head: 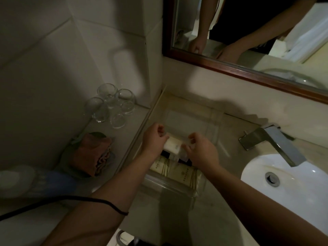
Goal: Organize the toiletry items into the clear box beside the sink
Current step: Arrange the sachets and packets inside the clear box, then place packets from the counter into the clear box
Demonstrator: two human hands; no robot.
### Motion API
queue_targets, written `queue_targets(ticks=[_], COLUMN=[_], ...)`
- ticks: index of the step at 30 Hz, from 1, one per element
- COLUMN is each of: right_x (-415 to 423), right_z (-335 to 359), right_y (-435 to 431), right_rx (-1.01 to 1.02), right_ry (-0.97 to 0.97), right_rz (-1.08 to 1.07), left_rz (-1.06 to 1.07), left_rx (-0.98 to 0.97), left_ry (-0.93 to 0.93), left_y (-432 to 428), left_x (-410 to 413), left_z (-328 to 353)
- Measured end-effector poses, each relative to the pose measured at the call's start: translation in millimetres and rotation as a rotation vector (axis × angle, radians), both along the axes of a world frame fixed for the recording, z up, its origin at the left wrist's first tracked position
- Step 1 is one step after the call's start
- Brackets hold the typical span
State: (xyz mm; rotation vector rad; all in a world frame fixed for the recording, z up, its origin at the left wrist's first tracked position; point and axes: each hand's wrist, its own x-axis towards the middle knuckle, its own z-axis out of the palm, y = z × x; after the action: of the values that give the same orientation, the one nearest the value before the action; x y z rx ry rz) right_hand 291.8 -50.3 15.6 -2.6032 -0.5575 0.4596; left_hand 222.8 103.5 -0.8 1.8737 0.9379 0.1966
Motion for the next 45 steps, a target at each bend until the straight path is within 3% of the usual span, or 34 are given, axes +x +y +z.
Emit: queue_targets(ticks=[4, 7, 21, 27, 37, 45], right_x=[-16, -28, -17, -20, -51, -105], right_z=[-5, -13, -17, -9, 11, 16], right_y=[-6, -7, 4, -7, -129, -311], right_rx=[-0.115, -0.099, -0.151, -0.122, 0.046, 0.035], right_ry=[-0.275, -0.228, -0.105, -0.07, -0.128, -0.148], right_rz=[0.215, 0.261, 0.129, 0.067, -0.075, -0.259], left_rz=[-0.144, -0.314, -0.503, -0.586, -0.634, -0.83], left_rx=[0.263, 0.421, 0.421, 0.521, 0.705, 0.619], left_ry=[0.026, 0.007, 0.08, 0.161, 0.059, -0.059], left_y=[-5, -12, -9, -13, -91, -278], left_x=[-11, -23, -17, -18, -15, -25], left_z=[-6, -9, -17, -3, 44, 56])
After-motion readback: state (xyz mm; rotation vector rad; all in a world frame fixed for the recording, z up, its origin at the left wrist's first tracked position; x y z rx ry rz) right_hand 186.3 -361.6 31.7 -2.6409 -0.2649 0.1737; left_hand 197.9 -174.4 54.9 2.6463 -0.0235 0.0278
